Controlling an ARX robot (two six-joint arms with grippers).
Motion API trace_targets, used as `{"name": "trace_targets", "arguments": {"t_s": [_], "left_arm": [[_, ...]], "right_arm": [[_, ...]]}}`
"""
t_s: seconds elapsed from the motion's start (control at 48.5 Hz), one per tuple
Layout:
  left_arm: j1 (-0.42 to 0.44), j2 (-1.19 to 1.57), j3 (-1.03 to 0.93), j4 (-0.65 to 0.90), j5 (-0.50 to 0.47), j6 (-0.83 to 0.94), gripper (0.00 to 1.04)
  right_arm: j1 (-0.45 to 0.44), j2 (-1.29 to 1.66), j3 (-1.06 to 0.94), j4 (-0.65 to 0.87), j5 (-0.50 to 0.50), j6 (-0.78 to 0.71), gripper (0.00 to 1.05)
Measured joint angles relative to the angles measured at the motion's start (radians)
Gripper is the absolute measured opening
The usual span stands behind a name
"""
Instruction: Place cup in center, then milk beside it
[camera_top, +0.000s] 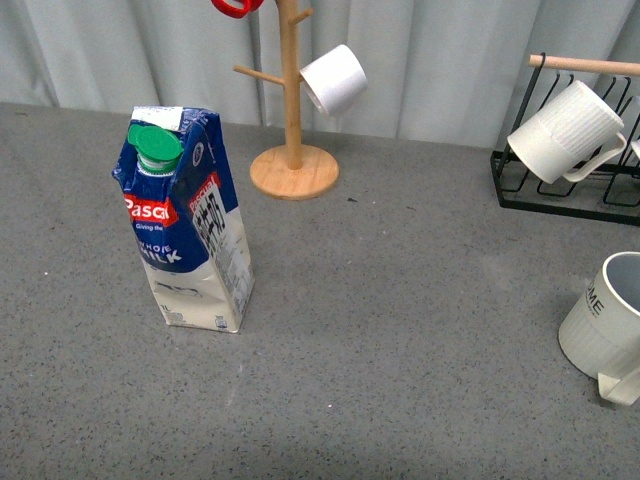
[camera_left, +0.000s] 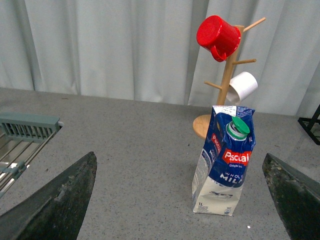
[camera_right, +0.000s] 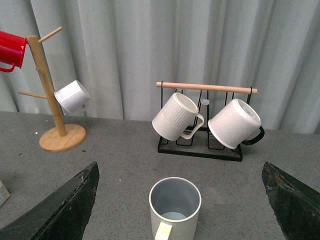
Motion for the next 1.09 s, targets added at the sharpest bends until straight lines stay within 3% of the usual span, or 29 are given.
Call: {"name": "trace_targets", "arguments": {"t_s": [1.093], "left_arm": [[0.0, 0.0, 0.0, 0.0, 0.0, 0.0, 0.98]], "right_arm": [[0.0, 0.0, 0.0, 0.0, 0.0, 0.0, 0.95]]}}
